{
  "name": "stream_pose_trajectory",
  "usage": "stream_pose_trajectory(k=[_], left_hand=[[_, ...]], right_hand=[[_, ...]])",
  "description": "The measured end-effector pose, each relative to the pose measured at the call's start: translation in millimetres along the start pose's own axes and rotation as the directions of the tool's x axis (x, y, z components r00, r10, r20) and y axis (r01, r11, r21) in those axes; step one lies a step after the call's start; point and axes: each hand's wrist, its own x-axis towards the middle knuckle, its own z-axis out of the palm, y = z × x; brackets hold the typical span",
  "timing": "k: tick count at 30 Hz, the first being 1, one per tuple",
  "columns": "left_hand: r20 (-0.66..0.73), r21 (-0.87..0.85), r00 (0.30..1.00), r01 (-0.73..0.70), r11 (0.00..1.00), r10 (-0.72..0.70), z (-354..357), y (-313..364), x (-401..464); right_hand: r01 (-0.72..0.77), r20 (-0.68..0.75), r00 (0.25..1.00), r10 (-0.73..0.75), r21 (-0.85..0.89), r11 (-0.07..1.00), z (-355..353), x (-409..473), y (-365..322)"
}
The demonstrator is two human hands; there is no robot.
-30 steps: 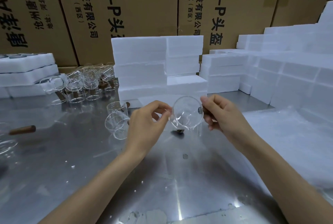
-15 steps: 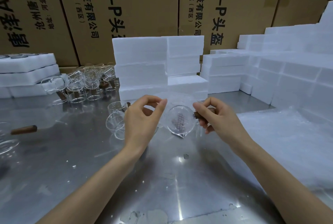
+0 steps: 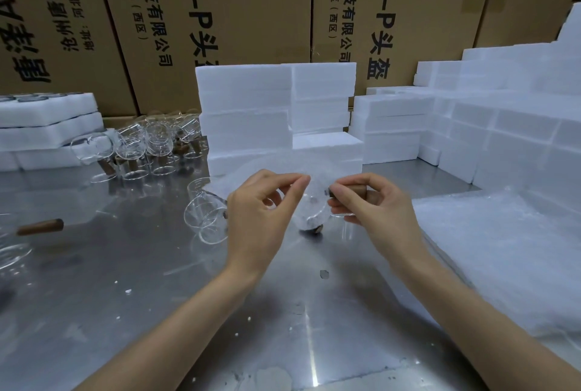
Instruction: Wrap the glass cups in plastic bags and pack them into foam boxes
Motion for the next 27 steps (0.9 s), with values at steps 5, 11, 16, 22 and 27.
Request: stream_pose_trajectory(k=[5,11,16,22,27], left_hand=[[0.066,0.042,0.975,-0.213,0.976,0.210,4,10,-7],[0.189,-0.125,0.918,-0.329,0.936,0.348,14,18,-21],[0.171,0.092,0.814,-0.574,0.813,0.555,9,16,-17],[-0.230,0.075,0.971,-0.054,0.996,0.070,-16,4,13],[0.078,-0.207,0.957,0.289,0.935,-0.279,-25,-5,22]], right_hand=[[0.179,0.083,0.981,-0.174,-0.058,0.982,12,-12,8],[0.294,0.150,0.950,-0.274,-0.138,0.946,19,-18,7],[0.067,0.038,0.997,-0.072,0.121,0.990,15,-12,9],[-0.206,0.076,0.978,0.192,0.288,0.935,4,2,21],[-0.329,0.203,0.943,0.262,0.471,0.818,14,7,18]])
